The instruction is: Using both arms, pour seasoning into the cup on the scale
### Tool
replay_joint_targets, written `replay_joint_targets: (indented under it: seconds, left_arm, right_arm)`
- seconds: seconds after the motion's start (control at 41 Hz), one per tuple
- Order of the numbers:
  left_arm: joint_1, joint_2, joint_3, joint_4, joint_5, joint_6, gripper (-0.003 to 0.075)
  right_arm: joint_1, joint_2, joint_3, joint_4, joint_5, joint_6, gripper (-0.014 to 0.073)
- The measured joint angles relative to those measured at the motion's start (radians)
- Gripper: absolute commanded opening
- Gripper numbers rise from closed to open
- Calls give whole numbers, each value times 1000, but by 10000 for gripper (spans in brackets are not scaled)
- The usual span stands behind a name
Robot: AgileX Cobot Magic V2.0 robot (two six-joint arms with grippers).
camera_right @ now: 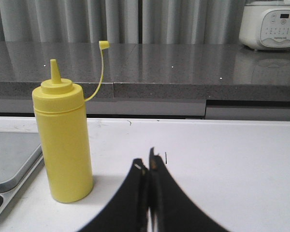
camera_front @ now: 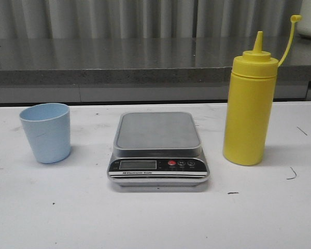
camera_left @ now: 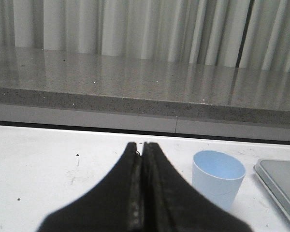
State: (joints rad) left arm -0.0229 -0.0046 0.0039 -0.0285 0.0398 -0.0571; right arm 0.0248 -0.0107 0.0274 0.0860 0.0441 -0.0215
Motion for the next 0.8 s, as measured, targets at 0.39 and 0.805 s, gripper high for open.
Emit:
replay_joint_targets:
  seconds: [0.39, 0.805]
  left_arm:
    - [0, 0, 0, 0, 0, 0, -20]
    - [0, 0, 0, 0, -9, 0, -20]
  right_arm:
    - [0, 0, 0, 0, 0, 0, -67]
    - [0, 0, 0, 0, -4, 0, -67]
